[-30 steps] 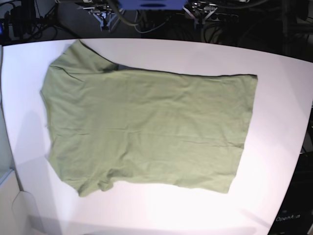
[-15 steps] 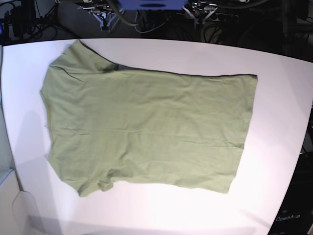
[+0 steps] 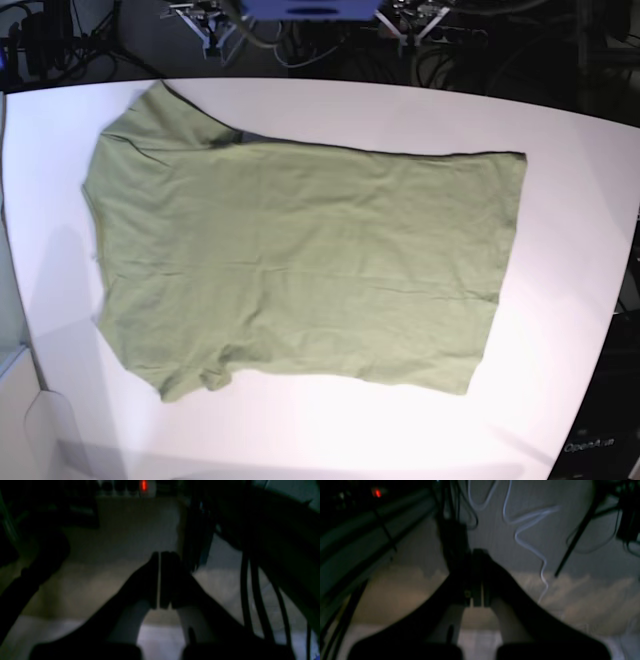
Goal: Fold the T-shirt properly
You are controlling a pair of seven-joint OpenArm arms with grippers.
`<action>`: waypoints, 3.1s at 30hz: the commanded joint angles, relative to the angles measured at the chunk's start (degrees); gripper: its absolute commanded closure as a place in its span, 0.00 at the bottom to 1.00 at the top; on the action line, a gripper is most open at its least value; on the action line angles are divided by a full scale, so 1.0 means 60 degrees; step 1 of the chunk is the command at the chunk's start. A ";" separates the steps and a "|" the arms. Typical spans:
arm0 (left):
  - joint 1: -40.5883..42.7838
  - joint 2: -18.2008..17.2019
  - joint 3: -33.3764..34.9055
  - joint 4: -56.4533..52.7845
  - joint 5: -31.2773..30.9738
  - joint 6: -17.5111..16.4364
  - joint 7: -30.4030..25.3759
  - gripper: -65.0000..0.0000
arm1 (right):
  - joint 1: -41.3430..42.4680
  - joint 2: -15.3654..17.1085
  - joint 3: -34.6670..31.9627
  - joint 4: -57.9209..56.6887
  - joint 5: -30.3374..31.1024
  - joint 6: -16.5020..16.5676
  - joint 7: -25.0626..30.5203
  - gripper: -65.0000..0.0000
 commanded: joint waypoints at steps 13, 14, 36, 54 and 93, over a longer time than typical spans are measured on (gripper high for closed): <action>0.1833 -0.0719 0.0006 -0.0074 -0.0002 -0.0079 -0.4742 0.99 | -0.2298 0.0310 0.0035 -0.0053 0.0085 -0.0159 0.5053 1.00; 0.1994 -0.0763 0.0006 -0.0074 -0.0002 -0.0255 -0.5138 0.99 | -0.2503 0.0339 0.0035 -0.0053 0.0085 -0.0159 0.5522 1.00; 0.4720 -0.0954 -0.1269 0.0761 -0.0661 -0.1793 -1.1204 0.99 | -0.4891 0.0882 0.0079 0.0812 0.0100 -0.0159 1.1016 1.00; 0.9628 -0.0250 -0.1884 1.3230 -0.0676 -0.1764 -0.6969 0.99 | -0.9595 0.0735 0.0445 1.0057 0.0041 -0.0159 1.0401 1.00; 0.6873 -0.0148 -0.5664 1.9589 -0.0588 -0.1822 0.4005 0.62 | -0.7265 0.1497 0.2467 1.7266 0.8188 0.3416 -0.2976 0.40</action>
